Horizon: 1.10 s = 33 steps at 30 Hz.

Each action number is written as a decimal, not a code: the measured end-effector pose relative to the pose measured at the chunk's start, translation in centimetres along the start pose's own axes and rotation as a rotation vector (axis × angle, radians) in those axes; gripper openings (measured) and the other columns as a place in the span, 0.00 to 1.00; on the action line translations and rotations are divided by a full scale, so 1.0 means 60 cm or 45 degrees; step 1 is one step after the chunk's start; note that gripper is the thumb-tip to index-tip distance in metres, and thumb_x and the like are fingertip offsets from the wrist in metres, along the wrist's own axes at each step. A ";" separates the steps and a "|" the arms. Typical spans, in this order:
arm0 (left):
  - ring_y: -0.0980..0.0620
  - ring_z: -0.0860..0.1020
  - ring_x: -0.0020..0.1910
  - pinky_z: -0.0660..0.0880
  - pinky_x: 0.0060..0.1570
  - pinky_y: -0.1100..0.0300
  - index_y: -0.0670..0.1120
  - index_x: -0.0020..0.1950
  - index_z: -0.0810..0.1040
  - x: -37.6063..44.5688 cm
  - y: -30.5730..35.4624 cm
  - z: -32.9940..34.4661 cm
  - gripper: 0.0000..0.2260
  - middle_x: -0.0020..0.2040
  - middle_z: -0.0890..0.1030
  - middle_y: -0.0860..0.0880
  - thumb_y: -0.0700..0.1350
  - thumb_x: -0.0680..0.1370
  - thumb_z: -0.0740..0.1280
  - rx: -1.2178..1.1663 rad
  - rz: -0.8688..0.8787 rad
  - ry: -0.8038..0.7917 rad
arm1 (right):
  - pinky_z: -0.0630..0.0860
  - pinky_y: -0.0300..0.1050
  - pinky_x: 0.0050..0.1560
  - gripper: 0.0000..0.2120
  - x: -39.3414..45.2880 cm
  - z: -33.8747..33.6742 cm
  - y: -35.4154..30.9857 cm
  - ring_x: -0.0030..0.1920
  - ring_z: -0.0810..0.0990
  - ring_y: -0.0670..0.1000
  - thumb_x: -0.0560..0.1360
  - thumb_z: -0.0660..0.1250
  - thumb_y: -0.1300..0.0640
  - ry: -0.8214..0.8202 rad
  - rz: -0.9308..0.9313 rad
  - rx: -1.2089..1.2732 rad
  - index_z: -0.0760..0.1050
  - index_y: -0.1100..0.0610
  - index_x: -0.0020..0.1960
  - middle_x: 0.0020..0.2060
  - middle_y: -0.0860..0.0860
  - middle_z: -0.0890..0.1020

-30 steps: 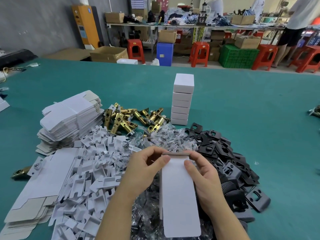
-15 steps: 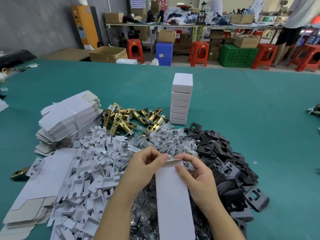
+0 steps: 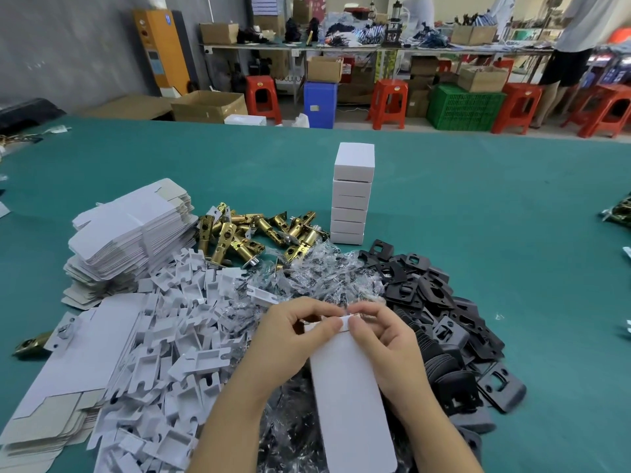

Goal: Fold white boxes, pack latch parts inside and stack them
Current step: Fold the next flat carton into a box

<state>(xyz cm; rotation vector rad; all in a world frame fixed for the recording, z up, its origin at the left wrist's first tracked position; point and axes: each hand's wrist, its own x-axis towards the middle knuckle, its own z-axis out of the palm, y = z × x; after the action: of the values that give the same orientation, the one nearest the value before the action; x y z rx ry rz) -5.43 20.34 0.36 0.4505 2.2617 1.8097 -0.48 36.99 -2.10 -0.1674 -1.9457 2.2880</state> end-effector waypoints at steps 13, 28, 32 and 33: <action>0.54 0.83 0.54 0.78 0.47 0.60 0.59 0.60 0.85 -0.005 0.001 -0.030 0.14 0.59 0.85 0.55 0.56 0.76 0.69 -0.266 -0.122 -0.110 | 0.82 0.47 0.34 0.24 -0.003 -0.001 -0.009 0.38 0.86 0.58 0.68 0.76 0.45 -0.331 0.205 0.087 0.79 0.36 0.64 0.42 0.62 0.86; 0.38 0.81 0.60 0.78 0.62 0.45 0.61 0.68 0.80 -0.008 0.000 -0.047 0.17 0.59 0.85 0.45 0.52 0.80 0.64 -0.381 -0.188 -0.296 | 0.80 0.45 0.33 0.36 -0.006 -0.006 -0.010 0.35 0.85 0.55 0.69 0.77 0.51 -0.446 0.247 0.068 0.69 0.42 0.74 0.41 0.60 0.86; 0.45 0.83 0.56 0.81 0.53 0.54 0.61 0.69 0.79 -0.008 0.000 -0.053 0.18 0.59 0.85 0.49 0.52 0.80 0.63 -0.346 -0.205 -0.325 | 0.81 0.45 0.36 0.31 -0.007 -0.006 -0.008 0.39 0.87 0.57 0.70 0.77 0.53 -0.488 0.269 0.105 0.74 0.43 0.71 0.46 0.63 0.87; 0.48 0.83 0.55 0.80 0.51 0.57 0.61 0.69 0.79 -0.008 0.000 -0.053 0.18 0.58 0.85 0.51 0.52 0.80 0.63 -0.328 -0.206 -0.329 | 0.81 0.45 0.36 0.31 -0.007 -0.006 -0.007 0.39 0.87 0.57 0.70 0.77 0.53 -0.495 0.274 0.109 0.75 0.42 0.71 0.46 0.63 0.87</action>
<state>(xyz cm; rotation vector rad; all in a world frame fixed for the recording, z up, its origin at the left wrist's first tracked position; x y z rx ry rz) -6.09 17.24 1.06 0.4134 1.8116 1.8104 0.00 37.33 -1.72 0.0904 -2.0840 2.7085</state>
